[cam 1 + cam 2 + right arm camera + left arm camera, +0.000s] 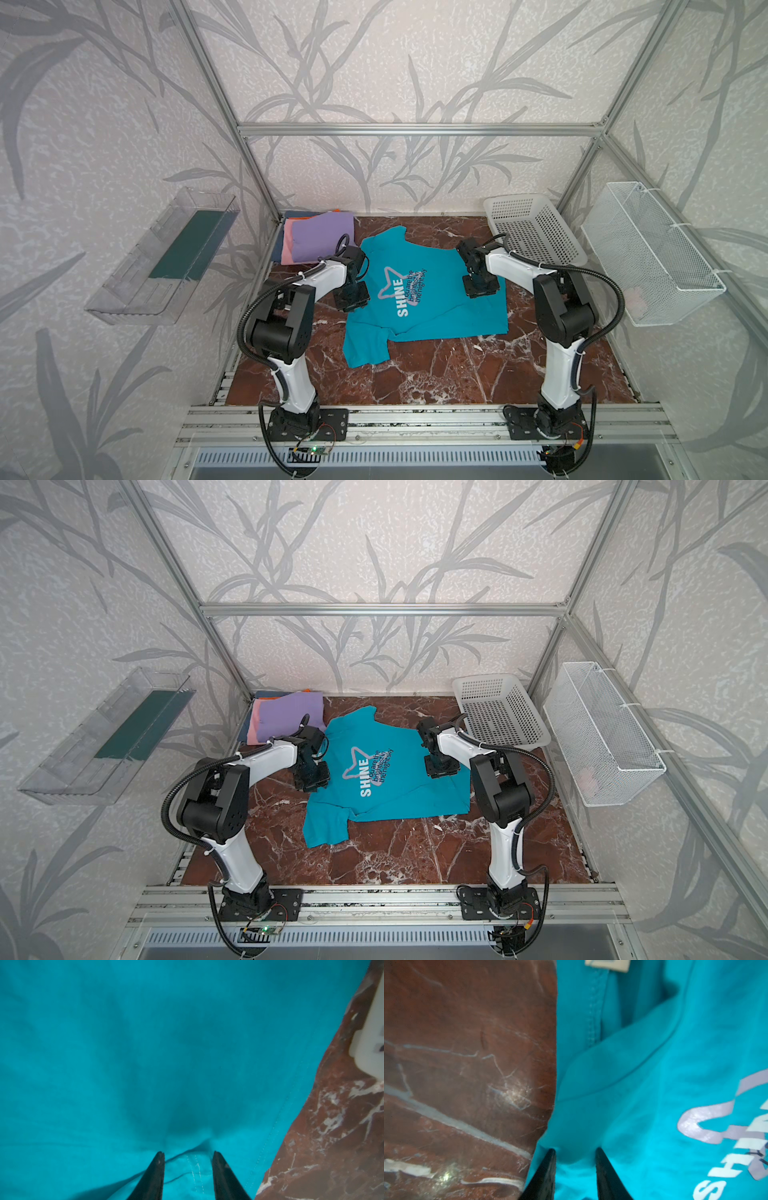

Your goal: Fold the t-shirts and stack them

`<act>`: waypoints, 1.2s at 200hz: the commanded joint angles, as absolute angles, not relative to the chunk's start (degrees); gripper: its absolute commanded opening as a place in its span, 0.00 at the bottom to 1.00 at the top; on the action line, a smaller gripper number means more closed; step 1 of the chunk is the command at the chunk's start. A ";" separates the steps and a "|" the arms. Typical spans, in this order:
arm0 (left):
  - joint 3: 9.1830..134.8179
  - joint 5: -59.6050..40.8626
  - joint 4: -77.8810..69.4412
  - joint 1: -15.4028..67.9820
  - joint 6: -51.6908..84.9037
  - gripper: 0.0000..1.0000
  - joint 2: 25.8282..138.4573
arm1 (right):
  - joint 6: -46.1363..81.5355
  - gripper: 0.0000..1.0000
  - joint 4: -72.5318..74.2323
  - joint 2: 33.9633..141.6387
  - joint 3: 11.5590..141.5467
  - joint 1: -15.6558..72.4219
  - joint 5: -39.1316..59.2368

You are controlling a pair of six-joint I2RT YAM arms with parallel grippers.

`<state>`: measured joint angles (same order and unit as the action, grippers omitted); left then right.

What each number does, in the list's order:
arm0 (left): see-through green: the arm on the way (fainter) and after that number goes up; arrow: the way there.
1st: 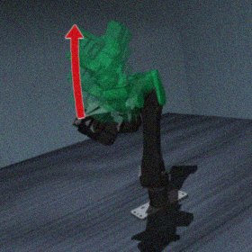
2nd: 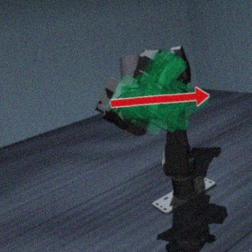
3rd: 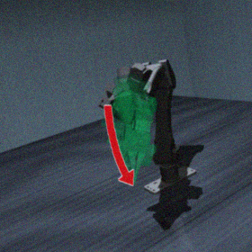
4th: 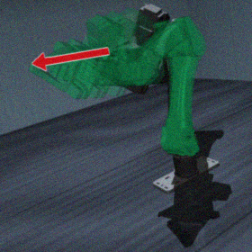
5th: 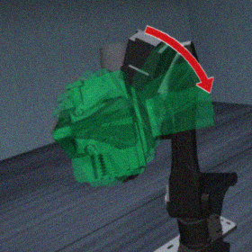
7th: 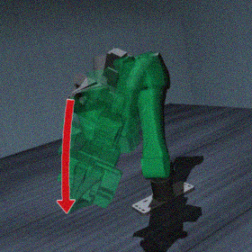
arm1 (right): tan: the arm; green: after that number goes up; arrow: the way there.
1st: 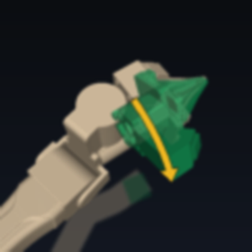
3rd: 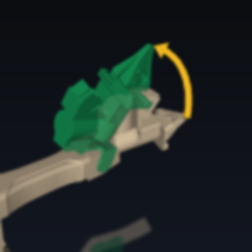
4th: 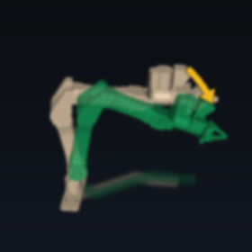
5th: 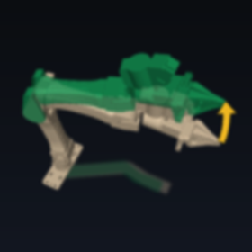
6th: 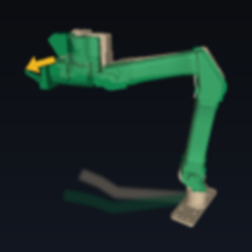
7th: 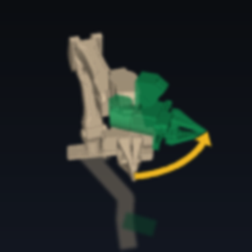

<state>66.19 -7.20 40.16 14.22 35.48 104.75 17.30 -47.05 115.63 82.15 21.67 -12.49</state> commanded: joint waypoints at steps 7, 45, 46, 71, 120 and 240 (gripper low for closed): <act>64.60 -7.82 38.69 14.43 36.88 0.34 104.89 | 16.62 0.39 -48.34 117.70 83.43 19.93 -10.23; 64.95 -8.01 38.89 14.42 36.95 0.34 105.05 | 16.66 0.30 -46.10 116.55 80.38 18.75 -6.89; 65.00 -7.96 38.87 14.41 36.97 0.34 105.09 | 16.68 0.29 -46.08 116.50 80.27 18.73 -6.83; 65.41 -8.03 38.92 14.41 37.22 0.34 106.09 | 16.96 0.05 -45.36 113.48 78.61 18.33 -6.55; 64.52 -8.18 38.01 14.59 38.10 0.32 108.38 | 16.67 0.00 -47.38 102.41 75.24 18.28 -10.30; 59.09 -4.32 40.90 14.45 38.21 0.29 105.23 | 16.71 0.30 -42.98 103.22 69.68 17.40 -3.22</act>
